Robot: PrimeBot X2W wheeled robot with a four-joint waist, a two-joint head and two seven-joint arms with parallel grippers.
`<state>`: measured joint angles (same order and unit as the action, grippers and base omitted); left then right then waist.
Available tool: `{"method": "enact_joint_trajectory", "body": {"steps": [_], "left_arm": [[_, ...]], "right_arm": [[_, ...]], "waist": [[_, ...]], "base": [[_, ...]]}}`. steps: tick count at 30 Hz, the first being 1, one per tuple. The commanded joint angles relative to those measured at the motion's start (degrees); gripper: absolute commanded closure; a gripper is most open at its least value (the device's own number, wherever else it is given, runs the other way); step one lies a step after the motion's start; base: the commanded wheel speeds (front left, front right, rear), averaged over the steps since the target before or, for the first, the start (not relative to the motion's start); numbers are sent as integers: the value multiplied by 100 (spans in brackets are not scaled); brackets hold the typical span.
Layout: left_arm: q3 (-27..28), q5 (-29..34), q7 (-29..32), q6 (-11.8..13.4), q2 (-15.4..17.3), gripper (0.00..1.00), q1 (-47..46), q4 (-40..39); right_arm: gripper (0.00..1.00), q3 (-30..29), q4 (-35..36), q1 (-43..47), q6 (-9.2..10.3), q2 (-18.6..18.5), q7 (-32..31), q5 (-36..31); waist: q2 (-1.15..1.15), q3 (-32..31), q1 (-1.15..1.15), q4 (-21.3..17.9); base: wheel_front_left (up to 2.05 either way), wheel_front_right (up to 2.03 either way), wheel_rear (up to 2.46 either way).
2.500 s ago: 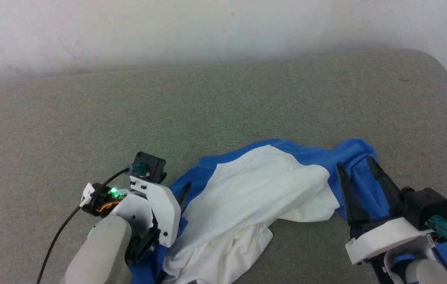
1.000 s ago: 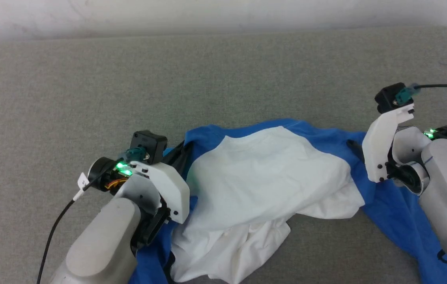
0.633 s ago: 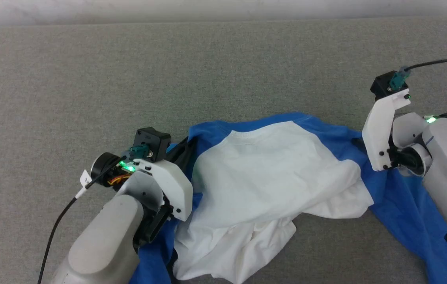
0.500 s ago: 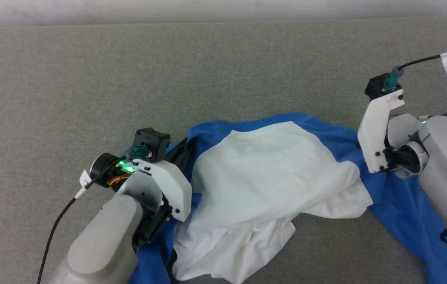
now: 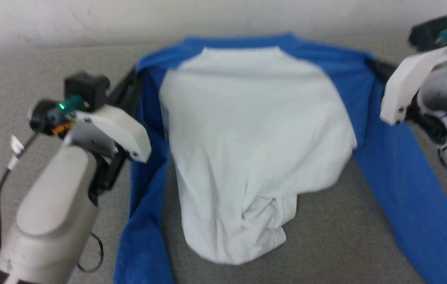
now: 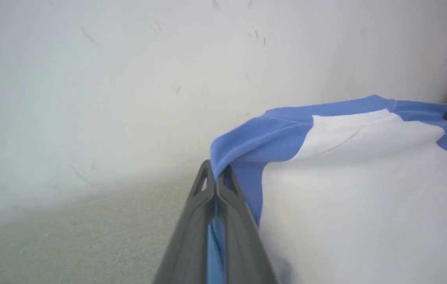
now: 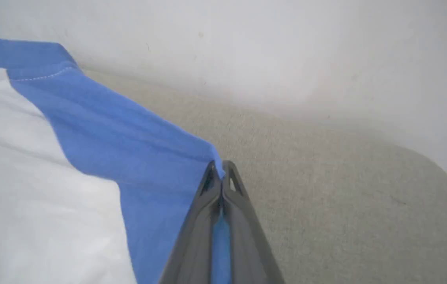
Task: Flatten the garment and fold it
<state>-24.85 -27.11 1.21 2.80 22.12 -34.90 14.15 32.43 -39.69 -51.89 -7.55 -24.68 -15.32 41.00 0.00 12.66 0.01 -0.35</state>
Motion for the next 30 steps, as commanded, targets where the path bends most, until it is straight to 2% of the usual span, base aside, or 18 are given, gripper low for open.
{"method": "enact_joint_trajectory", "body": {"steps": [1,5,10,14,18,24,30], "left_arm": [[113,38,-39,60,91,100,-218,-2],[309,28,-10,9,173,100,-1014,266],[378,151,-88,-187,201,100,-2315,1088],[474,307,-397,-244,248,100,-3395,1819],[572,458,-867,-195,274,100,-4310,2391],[522,633,-1269,-202,232,100,-5157,3085],[474,562,-1454,-322,42,100,-5141,3661]], "right_arm": [[100,-139,44,-162,6,-44,174,-47],[100,-678,40,-636,6,25,754,-229],[100,-1116,-231,-1527,6,166,1270,-738],[100,-1315,-454,-2371,6,320,1749,-1125],[100,-1507,-729,-3098,6,510,2310,-1444],[100,-1421,-1047,-3734,6,769,2769,-1696],[100,-1115,-1408,-3688,6,974,2904,-1643]], "waist": [[0,-186,-1,-2],[0,-219,-1,-38],[0,31,-1,-124],[0,376,-1,-245],[0,646,-1,-323],[0,1015,-1,-347],[0,1303,-1,-302]], "base": [[0,0,0],[0,0,0],[0,0,0],[0,0,0],[0,0,0],[0,0,0],[0,0,0]]}}
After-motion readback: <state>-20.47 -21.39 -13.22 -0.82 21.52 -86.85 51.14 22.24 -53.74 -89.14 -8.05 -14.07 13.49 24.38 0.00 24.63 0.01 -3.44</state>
